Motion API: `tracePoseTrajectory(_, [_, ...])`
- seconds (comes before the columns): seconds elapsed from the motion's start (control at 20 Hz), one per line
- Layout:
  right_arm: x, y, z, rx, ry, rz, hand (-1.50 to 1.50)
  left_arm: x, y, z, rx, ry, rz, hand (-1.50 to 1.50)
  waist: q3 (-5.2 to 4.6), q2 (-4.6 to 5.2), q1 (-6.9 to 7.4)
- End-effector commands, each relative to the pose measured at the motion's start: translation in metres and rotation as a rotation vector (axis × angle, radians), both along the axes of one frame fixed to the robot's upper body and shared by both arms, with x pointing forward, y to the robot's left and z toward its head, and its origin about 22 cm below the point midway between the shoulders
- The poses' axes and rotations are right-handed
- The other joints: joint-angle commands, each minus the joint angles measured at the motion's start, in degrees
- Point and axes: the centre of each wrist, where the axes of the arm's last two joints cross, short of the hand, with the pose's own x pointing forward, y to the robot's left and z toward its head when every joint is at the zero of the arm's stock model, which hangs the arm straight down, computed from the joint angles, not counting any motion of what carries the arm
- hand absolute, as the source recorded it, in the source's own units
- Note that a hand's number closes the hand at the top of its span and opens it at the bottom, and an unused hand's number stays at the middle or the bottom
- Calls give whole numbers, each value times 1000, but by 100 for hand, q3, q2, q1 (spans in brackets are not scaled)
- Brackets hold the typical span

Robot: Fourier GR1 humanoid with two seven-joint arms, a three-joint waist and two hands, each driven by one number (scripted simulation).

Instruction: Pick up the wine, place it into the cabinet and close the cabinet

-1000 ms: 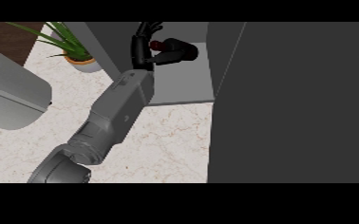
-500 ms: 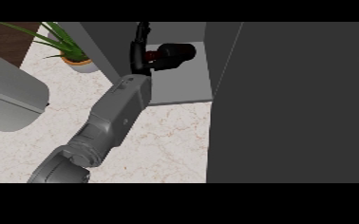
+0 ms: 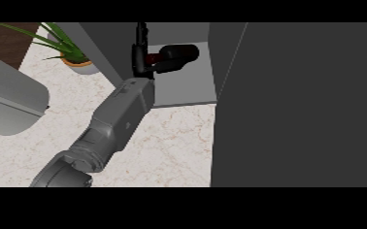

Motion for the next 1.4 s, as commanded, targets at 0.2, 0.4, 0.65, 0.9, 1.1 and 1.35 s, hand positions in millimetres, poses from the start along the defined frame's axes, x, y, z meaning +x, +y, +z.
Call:
tracePoseTrajectory(0.2, [-8,4,5,30,-30,13,-150,-5,9,-12,-6,-11,-30,-150,-24,18,50])
tracePoseTrajectory(0.4, [-14,-5,1,22,-4,23,-150,-22,18,-40,-10,-28,-75,-150,-20,-6,68])
tracePoseTrajectory(0.65, [-28,-4,6,28,-4,13,-150,-16,14,-31,-39,-5,-127,-150,-22,-40,85])
tracePoseTrajectory(0.9, [-20,-5,-4,31,6,3,-150,-7,6,-13,-77,-19,-137,-150,-17,-54,114])
tracePoseTrajectory(1.1, [-29,1,11,11,3,18,-150,-11,10,-20,-127,-27,-160,-150,-21,-96,156])
tracePoseTrajectory(1.35, [-14,6,5,48,-5,28,-150,-17,13,-29,-175,-37,-143,-150,-19,-92,64])
